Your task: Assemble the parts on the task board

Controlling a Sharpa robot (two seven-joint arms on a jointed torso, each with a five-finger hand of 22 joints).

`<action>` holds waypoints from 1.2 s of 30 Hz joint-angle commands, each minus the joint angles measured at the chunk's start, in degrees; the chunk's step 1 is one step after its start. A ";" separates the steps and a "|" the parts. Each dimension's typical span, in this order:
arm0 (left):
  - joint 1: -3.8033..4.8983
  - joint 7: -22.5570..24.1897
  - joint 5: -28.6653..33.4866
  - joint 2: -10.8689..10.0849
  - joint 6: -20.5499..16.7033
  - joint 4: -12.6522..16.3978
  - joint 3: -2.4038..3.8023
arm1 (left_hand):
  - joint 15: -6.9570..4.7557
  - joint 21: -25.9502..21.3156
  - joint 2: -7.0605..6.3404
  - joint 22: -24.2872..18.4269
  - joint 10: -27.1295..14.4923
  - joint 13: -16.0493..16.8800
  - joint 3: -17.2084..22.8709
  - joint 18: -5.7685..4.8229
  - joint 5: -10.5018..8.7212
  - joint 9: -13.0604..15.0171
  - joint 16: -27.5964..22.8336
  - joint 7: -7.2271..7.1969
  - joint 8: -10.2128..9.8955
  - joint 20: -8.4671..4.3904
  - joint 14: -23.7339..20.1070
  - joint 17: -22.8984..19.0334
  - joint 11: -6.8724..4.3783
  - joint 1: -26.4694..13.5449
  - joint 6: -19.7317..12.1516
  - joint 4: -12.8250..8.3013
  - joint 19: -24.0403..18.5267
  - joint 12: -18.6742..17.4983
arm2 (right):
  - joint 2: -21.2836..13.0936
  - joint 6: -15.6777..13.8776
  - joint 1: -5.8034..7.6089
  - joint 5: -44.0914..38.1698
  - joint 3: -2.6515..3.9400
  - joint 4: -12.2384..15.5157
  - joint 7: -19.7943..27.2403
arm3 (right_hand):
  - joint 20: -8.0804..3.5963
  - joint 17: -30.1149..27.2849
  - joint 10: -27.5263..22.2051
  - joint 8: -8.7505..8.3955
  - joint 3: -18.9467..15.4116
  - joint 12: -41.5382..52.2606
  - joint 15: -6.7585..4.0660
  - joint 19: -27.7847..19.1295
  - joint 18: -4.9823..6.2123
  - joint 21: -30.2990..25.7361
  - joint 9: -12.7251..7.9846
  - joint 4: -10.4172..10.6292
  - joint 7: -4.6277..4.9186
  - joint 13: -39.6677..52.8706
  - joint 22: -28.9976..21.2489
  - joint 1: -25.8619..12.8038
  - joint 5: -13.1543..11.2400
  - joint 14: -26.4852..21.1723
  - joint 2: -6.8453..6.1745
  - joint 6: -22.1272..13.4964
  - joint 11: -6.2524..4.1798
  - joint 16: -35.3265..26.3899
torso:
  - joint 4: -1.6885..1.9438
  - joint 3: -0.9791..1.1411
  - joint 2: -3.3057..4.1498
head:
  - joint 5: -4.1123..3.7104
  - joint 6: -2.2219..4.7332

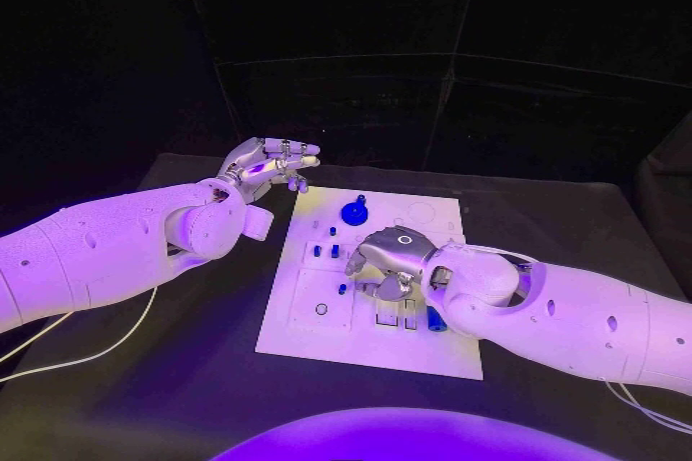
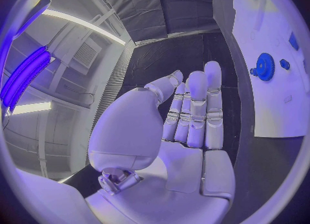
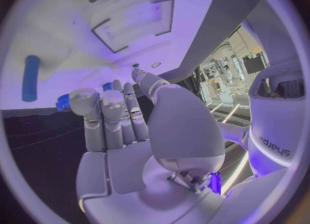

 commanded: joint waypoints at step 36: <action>0.07 -0.55 0.15 0.20 1.60 -0.13 -0.08 | 0.07 -0.31 0.17 -0.13 -0.53 -0.11 -0.18 0.30 -0.27 -0.05 -0.26 0.16 -0.07 0.17 -0.39 -0.17 0.08 -0.49 -0.48 -0.17 -0.35 0.27 | -8.65 6.56 2.85 3.88 1.00 0.98 -7.03 | -0.16 -3.73 -2.08 0.37 -6.08 3.56 -0.29 -1.00 0.47 -2.58 0.27 -0.19 -0.92 0.02 -3.16 2.74 -1.05 -0.41 2.39 -0.91 -0.44 -2.87 | -0.09 -0.07 -0.11 | -1.33 1.28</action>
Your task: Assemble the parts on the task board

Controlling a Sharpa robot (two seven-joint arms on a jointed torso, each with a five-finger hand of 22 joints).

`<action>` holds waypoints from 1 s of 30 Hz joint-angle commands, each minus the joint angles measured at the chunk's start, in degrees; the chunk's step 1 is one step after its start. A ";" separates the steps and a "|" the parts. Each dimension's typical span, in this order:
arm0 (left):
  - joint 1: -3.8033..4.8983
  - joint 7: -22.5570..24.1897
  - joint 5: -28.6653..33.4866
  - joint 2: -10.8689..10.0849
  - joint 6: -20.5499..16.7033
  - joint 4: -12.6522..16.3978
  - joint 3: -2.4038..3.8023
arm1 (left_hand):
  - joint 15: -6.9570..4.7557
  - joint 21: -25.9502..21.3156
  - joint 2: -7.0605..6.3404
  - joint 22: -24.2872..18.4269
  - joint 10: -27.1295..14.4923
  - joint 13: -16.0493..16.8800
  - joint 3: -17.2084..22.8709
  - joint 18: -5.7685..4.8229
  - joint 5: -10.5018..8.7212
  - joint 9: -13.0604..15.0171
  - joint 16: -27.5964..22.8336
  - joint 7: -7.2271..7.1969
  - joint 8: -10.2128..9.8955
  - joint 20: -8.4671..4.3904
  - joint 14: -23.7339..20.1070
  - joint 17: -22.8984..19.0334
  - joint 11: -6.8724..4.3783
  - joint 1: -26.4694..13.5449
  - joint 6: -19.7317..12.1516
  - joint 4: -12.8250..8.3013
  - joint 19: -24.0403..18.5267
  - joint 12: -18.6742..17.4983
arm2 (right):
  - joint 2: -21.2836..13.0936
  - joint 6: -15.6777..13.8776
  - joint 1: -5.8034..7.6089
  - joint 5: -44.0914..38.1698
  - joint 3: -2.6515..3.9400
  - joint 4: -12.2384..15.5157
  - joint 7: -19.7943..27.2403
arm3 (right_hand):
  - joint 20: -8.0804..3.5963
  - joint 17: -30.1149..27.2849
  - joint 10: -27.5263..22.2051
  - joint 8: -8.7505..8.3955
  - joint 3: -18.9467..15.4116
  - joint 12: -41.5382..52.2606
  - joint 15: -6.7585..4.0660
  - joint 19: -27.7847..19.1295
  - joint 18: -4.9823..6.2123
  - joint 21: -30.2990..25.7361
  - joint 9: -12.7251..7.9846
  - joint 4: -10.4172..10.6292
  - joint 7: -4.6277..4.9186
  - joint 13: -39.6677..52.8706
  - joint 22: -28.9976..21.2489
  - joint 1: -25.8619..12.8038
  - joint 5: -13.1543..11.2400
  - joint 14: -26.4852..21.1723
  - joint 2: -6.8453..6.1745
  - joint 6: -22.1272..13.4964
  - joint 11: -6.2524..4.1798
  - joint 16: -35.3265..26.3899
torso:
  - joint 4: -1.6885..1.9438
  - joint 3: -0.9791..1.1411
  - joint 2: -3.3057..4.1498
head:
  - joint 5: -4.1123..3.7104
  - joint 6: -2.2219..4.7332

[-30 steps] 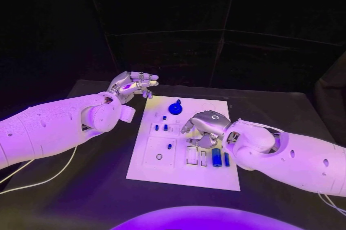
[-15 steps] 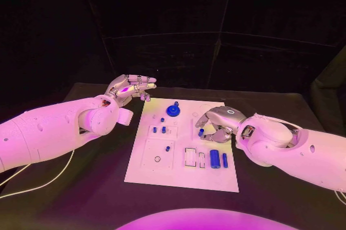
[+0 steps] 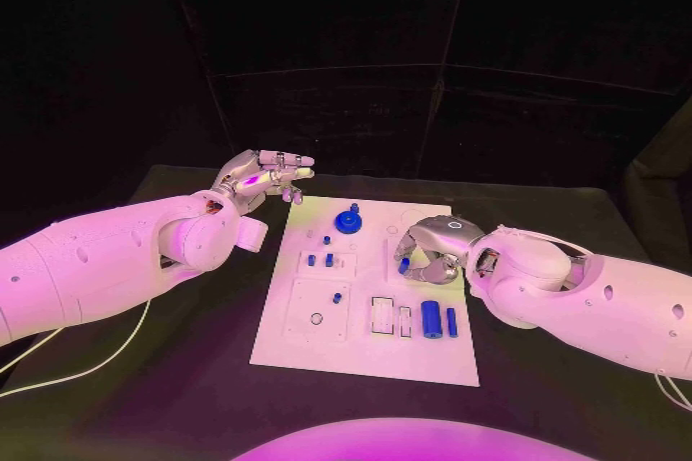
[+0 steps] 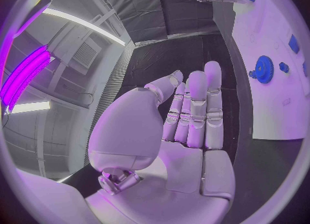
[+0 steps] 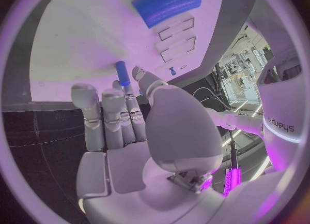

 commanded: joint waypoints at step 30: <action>0.09 -0.30 0.15 -0.09 1.22 -0.09 0.02 | 0.08 -0.39 0.17 -0.14 -0.36 -0.08 -0.19 0.31 -0.27 -0.05 -0.33 -0.02 -0.03 0.19 -0.47 -0.13 -0.10 -0.40 -0.31 -0.27 -0.40 0.34 | -0.48 -5.46 0.09 -0.20 0.06 1.10 0.58 | -1.72 3.35 10.77 2.06 11.31 1.75 -1.80 3.36 -0.52 3.48 0.60 -2.31 -0.45 0.27 5.88 2.39 -5.00 1.01 3.72 7.74 -1.83 3.25 | -0.15 -0.02 -0.08 | 0.12 -0.16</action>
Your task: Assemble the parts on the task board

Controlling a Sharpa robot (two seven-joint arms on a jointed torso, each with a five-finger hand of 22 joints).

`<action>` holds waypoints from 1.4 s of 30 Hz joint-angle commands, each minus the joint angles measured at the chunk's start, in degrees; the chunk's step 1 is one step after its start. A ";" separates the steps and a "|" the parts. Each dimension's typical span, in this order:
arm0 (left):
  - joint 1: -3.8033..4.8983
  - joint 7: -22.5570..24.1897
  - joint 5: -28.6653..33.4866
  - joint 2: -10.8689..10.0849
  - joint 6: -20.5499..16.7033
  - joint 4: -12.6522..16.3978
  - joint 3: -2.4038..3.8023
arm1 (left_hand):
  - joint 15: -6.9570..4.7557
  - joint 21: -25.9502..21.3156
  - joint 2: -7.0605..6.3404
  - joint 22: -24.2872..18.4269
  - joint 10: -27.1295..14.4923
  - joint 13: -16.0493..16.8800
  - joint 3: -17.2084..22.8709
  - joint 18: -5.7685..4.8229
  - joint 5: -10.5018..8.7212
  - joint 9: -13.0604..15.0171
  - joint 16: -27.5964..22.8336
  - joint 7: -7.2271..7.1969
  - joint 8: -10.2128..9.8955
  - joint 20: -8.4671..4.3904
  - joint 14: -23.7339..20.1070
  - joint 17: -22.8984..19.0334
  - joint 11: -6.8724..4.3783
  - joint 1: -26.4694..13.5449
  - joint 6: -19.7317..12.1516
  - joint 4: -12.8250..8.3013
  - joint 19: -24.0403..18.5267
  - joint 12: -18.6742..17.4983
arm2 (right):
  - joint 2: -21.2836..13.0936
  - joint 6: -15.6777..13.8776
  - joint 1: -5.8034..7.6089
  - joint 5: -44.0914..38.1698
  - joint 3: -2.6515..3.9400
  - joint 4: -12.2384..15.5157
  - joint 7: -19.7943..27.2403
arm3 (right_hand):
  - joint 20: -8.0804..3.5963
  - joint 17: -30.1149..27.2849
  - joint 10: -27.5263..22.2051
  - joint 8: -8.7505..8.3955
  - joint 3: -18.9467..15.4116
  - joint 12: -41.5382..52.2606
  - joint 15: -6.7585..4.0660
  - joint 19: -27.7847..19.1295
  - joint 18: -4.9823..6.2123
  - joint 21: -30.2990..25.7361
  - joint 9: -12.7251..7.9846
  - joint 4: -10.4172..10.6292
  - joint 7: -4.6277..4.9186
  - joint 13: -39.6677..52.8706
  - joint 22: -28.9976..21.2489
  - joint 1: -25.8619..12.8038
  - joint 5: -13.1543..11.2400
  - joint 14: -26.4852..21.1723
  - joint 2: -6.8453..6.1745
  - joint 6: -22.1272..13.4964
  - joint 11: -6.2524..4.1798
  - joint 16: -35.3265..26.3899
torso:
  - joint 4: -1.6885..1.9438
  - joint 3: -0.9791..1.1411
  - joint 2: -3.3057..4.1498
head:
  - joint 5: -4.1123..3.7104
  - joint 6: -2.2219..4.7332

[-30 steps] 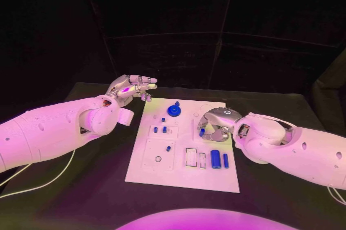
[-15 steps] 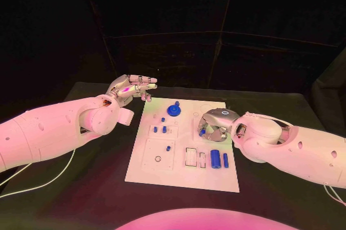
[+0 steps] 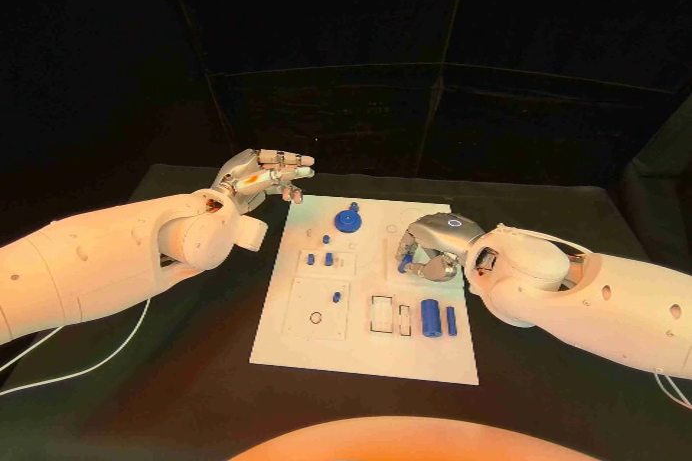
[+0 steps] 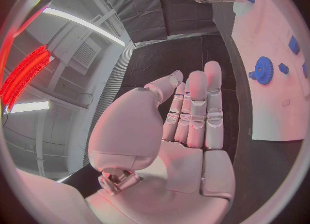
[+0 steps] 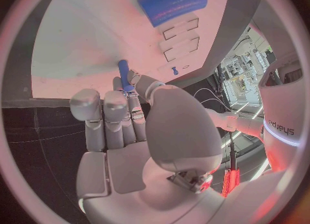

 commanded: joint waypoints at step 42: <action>0.12 0.27 0.14 1.13 0.95 0.09 0.05 | 0.11 -0.47 0.21 -0.10 -0.43 -0.11 -0.23 0.31 -0.27 -0.05 -0.38 0.02 0.00 0.22 -0.53 -0.12 -0.07 -0.42 -0.37 -0.27 -0.45 0.39 | 15.32 5.99 -1.16 0.19 -0.53 0.16 8.26 | 0.07 0.69 1.23 -0.83 1.21 -0.78 -0.19 0.13 -0.59 0.28 -0.46 -0.99 0.65 0.01 0.46 0.55 0.45 0.23 -0.35 -0.54 -0.56 0.62 | 0.69 -0.19 0.13 | 2.87 -1.04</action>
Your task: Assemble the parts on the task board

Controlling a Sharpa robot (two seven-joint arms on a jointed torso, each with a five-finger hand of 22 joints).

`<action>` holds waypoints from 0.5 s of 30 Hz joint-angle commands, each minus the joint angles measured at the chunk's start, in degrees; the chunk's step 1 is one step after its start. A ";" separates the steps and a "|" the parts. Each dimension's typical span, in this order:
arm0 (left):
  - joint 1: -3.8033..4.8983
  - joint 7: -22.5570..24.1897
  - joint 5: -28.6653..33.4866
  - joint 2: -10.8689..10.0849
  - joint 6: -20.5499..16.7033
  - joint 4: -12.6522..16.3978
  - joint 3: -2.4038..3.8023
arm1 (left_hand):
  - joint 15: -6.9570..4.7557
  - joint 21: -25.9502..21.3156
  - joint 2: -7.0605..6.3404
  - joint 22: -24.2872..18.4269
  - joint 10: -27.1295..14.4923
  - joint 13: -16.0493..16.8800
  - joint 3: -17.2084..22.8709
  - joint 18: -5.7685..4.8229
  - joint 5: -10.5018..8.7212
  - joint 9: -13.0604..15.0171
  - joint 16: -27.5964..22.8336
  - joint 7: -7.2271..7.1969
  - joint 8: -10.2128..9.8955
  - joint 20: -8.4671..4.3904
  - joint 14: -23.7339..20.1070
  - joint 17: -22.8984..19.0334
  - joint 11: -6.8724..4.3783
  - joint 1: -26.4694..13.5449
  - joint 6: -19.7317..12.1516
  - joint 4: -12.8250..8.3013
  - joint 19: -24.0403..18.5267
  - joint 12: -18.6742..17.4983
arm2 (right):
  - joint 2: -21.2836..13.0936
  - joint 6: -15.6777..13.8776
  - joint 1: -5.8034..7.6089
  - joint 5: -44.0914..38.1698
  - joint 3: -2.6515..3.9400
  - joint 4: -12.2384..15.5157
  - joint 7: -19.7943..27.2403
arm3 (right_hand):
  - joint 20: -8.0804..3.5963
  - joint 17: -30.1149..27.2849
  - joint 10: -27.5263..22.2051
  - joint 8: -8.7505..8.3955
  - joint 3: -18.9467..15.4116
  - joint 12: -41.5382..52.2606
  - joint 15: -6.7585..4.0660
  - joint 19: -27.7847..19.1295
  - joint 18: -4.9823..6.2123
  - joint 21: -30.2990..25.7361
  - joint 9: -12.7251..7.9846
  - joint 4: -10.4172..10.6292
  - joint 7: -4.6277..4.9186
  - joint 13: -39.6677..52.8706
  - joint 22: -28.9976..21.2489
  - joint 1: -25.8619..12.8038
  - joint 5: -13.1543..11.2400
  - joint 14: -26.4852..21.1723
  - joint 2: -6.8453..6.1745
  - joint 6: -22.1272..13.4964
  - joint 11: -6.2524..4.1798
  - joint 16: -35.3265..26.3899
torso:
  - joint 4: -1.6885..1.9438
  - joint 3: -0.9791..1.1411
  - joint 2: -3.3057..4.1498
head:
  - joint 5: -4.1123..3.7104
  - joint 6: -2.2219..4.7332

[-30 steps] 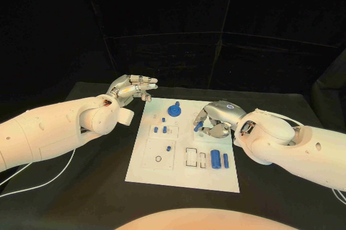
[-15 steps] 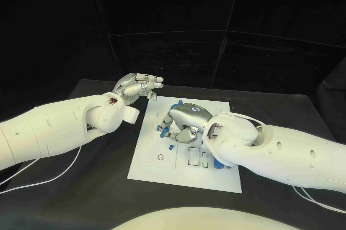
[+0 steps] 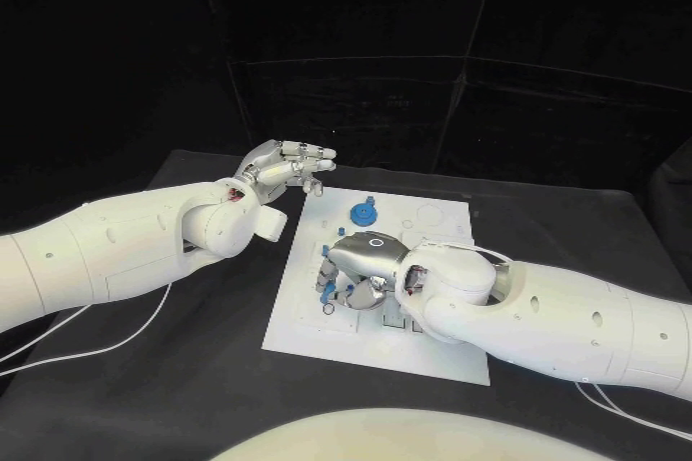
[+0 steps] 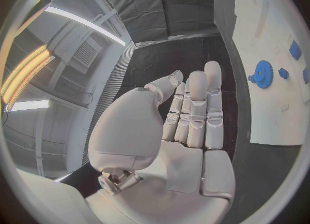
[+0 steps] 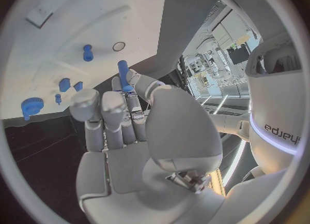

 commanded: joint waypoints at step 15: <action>0.10 0.40 0.13 0.04 0.74 0.06 0.05 | -0.08 -0.10 0.24 -0.08 -0.48 -0.07 -0.07 0.33 -0.27 -0.05 -0.41 0.04 0.01 0.05 -0.36 -0.09 -0.05 -0.39 -0.42 -0.13 -0.29 0.42 | 1.18 4.50 -0.53 -3.00 -0.06 -1.68 0.60 | 0.07 0.08 1.03 -0.15 0.16 0.23 -0.20 0.13 -0.59 0.28 -0.07 -0.01 0.23 0.05 0.03 0.23 0.19 0.23 -0.04 -0.12 -0.76 0.38 | -0.06 -0.01 0.06 | 0.39 -0.37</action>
